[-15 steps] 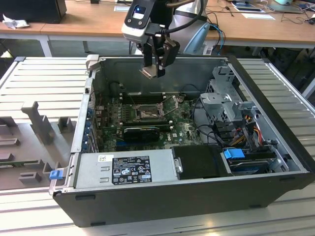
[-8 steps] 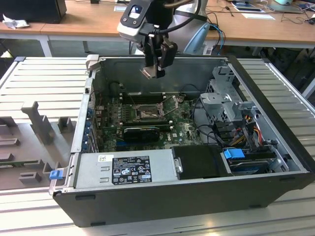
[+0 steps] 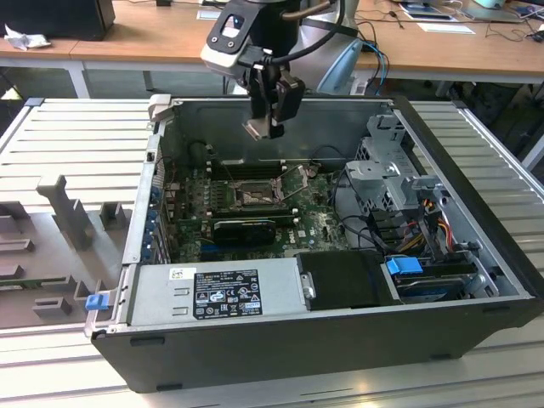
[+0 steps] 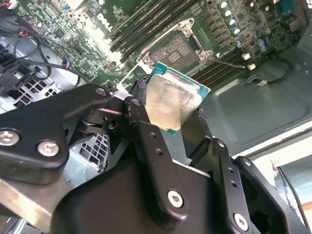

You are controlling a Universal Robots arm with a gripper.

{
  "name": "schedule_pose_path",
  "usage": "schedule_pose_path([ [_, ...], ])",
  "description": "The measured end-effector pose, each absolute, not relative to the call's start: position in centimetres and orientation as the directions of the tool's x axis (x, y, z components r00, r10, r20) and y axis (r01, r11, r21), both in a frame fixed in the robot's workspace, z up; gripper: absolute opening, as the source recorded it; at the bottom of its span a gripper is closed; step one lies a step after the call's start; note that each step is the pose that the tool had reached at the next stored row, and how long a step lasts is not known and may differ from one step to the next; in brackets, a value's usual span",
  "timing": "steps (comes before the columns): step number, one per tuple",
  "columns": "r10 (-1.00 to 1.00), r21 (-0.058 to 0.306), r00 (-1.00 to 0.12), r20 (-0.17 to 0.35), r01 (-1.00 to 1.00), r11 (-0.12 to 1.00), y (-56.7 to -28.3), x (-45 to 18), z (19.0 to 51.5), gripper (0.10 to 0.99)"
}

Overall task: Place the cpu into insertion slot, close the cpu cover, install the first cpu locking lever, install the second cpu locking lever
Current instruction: 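Place the cpu into insertion slot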

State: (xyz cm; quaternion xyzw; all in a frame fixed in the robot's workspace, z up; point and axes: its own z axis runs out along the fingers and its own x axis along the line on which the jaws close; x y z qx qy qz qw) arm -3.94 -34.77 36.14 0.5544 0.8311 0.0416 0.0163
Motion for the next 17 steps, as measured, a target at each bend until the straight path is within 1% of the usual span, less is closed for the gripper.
schedule_pose_path([
  [5,0.967,0.087,-0.252,0.019,0.964,0.250,-34.76,-3.94,36.02,0.529],
  [13,0.994,0.087,-0.107,0.018,0.991,0.105,-34.76,-3.93,35.84,0.529],
  [16,0.999,0.087,-0.028,0.019,0.996,0.026,-34.76,-3.92,35.48,0.529],
  [17,1.000,0.087,-0.021,0.019,0.996,0.019,-34.76,-3.92,35.31,0.529],
])
